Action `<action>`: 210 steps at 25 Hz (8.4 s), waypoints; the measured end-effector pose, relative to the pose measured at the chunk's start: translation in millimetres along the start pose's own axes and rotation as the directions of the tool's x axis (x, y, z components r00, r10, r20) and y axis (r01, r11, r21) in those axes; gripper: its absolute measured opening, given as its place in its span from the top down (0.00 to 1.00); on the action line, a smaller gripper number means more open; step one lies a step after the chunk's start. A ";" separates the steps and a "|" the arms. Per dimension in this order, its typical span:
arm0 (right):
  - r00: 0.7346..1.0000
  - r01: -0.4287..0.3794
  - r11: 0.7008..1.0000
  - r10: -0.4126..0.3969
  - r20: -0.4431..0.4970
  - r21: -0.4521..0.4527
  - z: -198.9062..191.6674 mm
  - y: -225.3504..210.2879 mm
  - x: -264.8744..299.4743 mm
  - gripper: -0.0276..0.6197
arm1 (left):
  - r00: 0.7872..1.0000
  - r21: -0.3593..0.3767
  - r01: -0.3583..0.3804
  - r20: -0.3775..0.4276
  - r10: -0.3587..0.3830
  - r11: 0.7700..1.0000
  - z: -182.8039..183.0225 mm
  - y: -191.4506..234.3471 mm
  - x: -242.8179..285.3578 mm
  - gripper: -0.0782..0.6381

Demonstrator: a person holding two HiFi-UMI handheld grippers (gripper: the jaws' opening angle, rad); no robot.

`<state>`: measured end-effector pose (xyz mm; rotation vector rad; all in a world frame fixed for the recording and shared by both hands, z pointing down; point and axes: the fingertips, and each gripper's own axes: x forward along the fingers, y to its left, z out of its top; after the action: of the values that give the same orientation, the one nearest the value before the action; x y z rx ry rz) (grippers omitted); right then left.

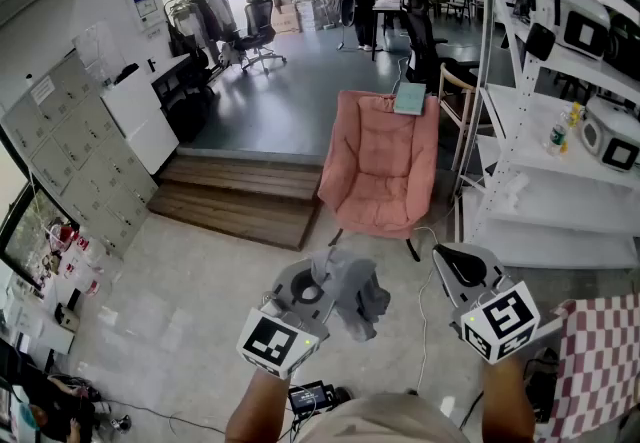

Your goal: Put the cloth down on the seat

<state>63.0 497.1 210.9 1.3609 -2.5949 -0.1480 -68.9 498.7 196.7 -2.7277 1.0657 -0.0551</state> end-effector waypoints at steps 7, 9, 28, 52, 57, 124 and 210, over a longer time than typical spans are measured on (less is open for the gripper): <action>1.000 0.005 1.000 -0.005 -0.004 -0.004 -0.8 6.6 8.7 0.97 | 1.000 -0.003 0.008 0.002 -0.008 1.000 -6.2 8.6 -4.3 0.87; 1.000 0.007 1.000 -0.007 -0.006 -0.004 -0.1 11.2 13.0 0.97 | 1.000 -0.004 0.012 0.009 -0.012 1.000 -6.7 13.4 -7.3 0.87; 0.998 0.066 0.997 -0.067 0.010 0.032 11.7 53.5 68.0 0.97 | 0.996 -0.034 0.087 0.035 -0.086 0.996 -33.1 74.7 -38.4 0.87; 0.997 -0.070 0.996 0.069 0.023 0.055 -15.7 -51.5 152.9 0.97 | 0.998 -0.057 -0.048 -0.049 0.045 0.997 -67.5 118.4 58.7 0.87; 0.990 -0.137 0.988 0.135 0.032 0.066 -31.6 -108.3 171.9 0.97 | 0.993 -0.056 -0.098 -0.076 0.093 0.994 -72.1 116.6 118.1 0.87; 0.988 0.151 0.977 -0.145 -0.049 0.152 -91.0 -422.3 447.5 0.97 | 0.981 -0.057 0.183 -0.051 -0.186 0.981 -165.7 362.2 494.9 0.87; 0.918 -0.170 0.918 0.280 -0.282 0.360 -388.7 -630.8 950.2 0.97 | 0.760 -0.206 -0.454 -0.597 0.256 0.867 -699.1 752.0 762.3 0.86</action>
<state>132.1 -640.3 602.6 1.0429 -2.5321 0.5286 -85.5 -681.2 689.5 -2.8006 1.9166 -0.7066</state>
